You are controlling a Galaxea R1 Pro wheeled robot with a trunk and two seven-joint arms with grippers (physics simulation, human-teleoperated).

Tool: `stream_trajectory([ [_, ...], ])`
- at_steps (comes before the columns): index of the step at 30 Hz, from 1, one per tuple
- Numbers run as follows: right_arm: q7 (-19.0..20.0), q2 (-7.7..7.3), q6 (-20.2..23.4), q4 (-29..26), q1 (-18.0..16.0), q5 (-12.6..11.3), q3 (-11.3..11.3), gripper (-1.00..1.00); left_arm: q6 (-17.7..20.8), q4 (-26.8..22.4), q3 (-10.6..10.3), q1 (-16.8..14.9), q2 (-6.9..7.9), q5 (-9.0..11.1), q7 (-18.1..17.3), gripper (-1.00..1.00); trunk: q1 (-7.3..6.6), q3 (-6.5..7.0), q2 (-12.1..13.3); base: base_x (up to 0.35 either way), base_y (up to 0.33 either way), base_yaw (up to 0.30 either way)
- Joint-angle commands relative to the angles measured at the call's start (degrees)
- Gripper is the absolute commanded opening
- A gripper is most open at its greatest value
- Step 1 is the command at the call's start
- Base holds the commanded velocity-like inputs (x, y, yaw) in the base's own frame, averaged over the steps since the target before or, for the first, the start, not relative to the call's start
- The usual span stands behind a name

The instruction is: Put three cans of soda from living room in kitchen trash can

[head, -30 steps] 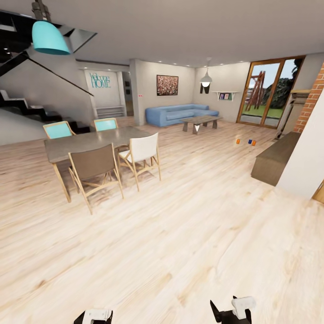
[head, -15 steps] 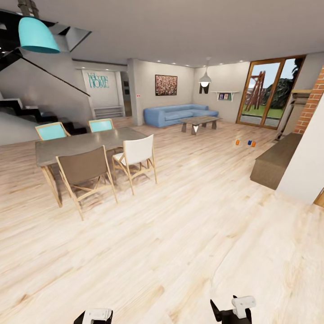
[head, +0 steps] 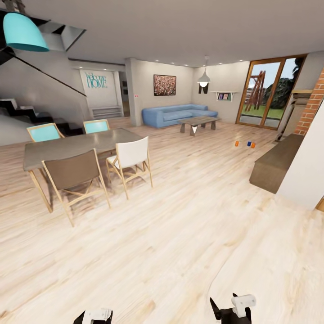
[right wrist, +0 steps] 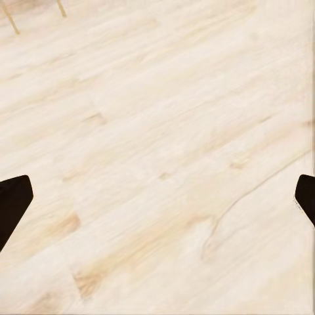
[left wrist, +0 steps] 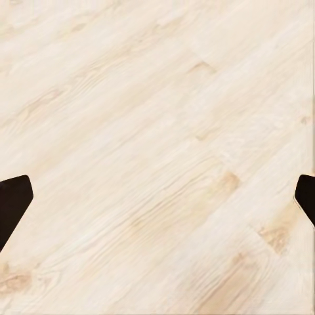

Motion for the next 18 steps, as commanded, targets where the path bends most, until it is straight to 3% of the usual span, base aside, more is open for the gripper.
stream_trajectory([
  [1,0.0,0.0,0.0,0.0,0.0,0.0,0.0,1.0,0.0,0.0,0.0,0.0,-0.01,0.0,0.0,1.0,0.0,0.0,0.0,0.244,-0.181,0.0],
  [18,0.0,0.0,-0.1,0.3,-0.1,-0.1,-0.1,1.0,0.0,0.0,0.0,0.0,-0.02,0.0,0.1,1.0,0.0,0.0,0.0,0.244,-0.181,0.0],
])
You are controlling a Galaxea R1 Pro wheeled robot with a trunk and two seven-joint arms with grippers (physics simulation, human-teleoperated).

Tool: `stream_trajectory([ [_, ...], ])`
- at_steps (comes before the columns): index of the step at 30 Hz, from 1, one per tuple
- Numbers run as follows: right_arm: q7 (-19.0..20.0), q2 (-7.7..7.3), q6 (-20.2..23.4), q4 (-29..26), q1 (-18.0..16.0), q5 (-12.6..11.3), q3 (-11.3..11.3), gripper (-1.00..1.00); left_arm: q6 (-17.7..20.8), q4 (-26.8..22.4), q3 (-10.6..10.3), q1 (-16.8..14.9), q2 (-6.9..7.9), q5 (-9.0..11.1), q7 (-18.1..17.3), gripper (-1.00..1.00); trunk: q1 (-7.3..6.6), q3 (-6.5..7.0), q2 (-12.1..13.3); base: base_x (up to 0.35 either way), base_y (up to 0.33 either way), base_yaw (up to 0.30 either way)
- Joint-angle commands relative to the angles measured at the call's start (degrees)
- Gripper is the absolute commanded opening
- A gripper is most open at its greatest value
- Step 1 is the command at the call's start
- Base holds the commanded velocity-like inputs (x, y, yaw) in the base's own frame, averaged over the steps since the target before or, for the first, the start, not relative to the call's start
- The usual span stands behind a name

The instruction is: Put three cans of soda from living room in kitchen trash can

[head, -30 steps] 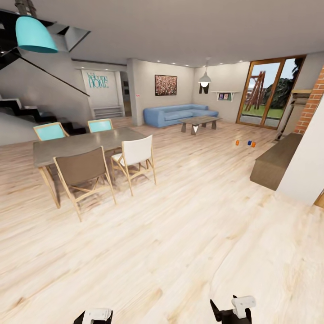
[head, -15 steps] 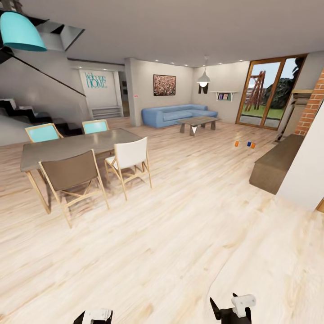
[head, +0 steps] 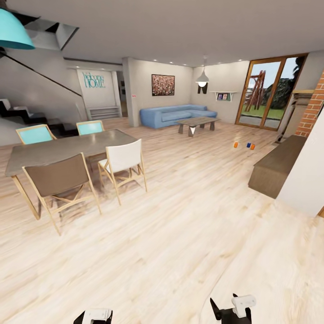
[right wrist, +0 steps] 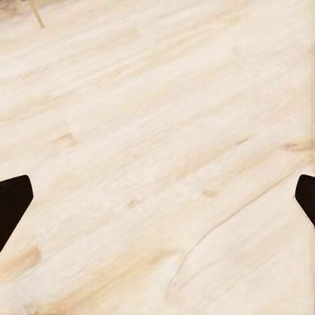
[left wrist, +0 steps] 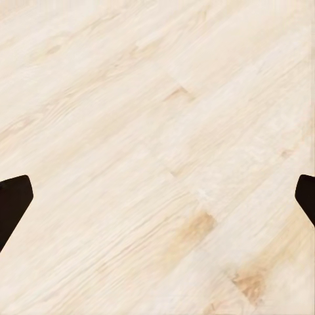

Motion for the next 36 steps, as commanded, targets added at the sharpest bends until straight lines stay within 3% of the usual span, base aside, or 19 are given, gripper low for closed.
stream_trajectory([
  [1,0.0,0.0,0.0,0.0,0.0,0.0,0.0,1.0,0.0,0.0,0.0,0.0,0.01,0.0,0.0,1.0,0.0,0.0,0.0,0.244,-0.181,0.0],
  [36,0.0,0.01,-0.1,0.2,0.0,0.1,0.2,1.0,0.0,0.0,0.0,0.0,-0.03,0.0,0.0,1.0,0.0,0.0,0.0,0.244,-0.181,0.005],
])
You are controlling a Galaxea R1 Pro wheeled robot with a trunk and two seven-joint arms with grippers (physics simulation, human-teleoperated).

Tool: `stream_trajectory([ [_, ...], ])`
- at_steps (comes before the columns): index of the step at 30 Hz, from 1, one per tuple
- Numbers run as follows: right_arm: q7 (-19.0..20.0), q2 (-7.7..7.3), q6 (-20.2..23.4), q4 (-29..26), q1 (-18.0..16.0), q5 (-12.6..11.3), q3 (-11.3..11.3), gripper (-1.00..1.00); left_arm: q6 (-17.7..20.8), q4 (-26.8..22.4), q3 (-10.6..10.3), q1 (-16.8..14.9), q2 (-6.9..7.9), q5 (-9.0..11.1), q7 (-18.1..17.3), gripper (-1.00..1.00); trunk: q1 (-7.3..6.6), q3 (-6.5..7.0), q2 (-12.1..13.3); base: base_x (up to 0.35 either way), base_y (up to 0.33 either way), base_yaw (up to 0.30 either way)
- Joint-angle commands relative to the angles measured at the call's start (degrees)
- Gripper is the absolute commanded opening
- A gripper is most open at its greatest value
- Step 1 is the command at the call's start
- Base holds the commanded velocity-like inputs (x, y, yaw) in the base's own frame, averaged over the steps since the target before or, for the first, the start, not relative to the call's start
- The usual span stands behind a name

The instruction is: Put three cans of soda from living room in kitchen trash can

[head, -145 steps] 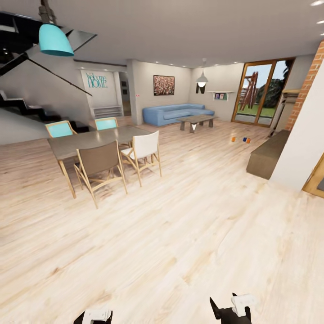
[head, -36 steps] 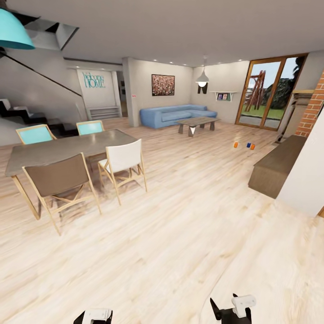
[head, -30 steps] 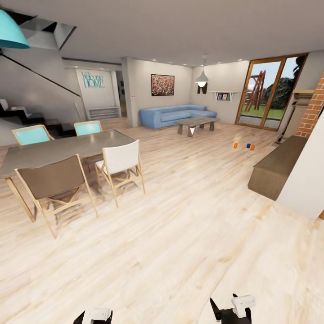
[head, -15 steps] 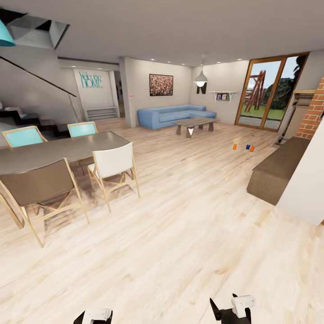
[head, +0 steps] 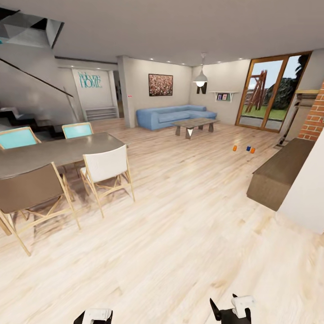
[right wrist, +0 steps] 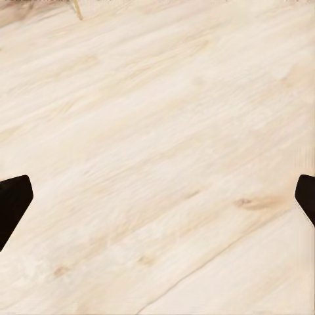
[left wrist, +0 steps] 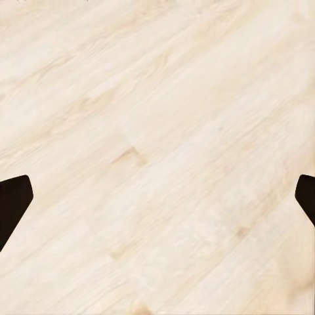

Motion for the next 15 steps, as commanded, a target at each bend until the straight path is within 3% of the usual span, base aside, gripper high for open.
stream_trajectory([
  [1,0.0,0.0,0.0,0.0,0.0,0.0,0.0,1.0,0.0,0.0,0.0,0.0,-0.01,0.0,0.0,1.0,0.0,0.0,0.0,0.243,-0.181,0.121],
  [15,0.0,0.08,0.0,1.3,0.0,0.1,0.0,1.0,0.0,0.0,0.0,0.0,0.01,-0.1,0.0,1.0,0.0,0.0,0.0,0.244,-0.182,0.197],
])
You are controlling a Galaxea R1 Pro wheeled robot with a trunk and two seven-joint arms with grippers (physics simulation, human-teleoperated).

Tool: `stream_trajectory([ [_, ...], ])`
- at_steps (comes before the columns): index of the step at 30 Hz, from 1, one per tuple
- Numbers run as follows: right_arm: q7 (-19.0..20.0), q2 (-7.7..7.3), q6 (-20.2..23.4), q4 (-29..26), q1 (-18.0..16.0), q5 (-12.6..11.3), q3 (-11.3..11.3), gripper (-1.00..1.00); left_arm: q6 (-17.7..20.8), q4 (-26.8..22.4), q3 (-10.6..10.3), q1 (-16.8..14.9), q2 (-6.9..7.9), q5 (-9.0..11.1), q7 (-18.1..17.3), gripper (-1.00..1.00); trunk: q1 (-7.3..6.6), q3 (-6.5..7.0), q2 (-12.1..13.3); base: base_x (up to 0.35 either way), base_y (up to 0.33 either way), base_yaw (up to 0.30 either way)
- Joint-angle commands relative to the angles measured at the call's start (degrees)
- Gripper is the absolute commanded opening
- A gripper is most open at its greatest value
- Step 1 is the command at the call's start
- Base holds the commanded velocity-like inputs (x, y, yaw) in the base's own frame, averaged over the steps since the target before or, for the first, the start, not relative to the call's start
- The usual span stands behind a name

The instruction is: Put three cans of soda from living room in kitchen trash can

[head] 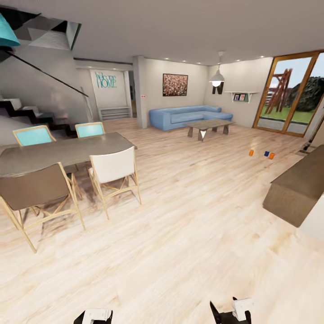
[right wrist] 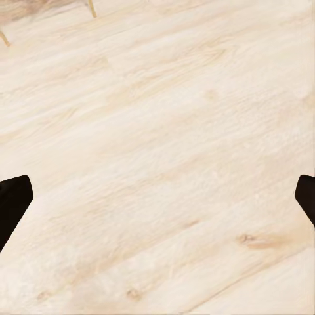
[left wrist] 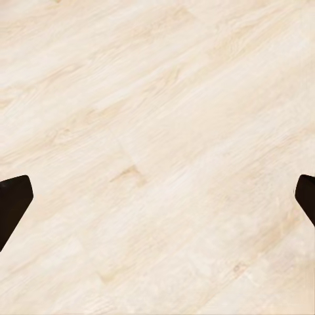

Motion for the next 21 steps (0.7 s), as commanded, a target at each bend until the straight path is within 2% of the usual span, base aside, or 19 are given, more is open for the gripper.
stream_trajectory([
  [1,0.0,0.0,0.0,0.0,0.0,0.0,0.0,1.0,0.0,0.0,0.0,0.0,0.01,0.0,0.0,1.0,0.0,0.0,0.0,0.243,-0.183,0.231],
  [10,0.0,0.0,0.0,0.0,0.0,0.0,0.0,1.0,0.0,0.0,-0.1,0.0,0.05,0.1,0.0,1.0,0.0,0.0,0.0,0.197,-0.187,0.238],
  [21,0.0,0.0,0.0,0.1,0.0,0.0,0.0,1.0,0.0,0.0,-0.1,0.0,0.06,0.2,0.0,1.0,0.0,0.0,0.0,0.028,-0.206,0.241],
])
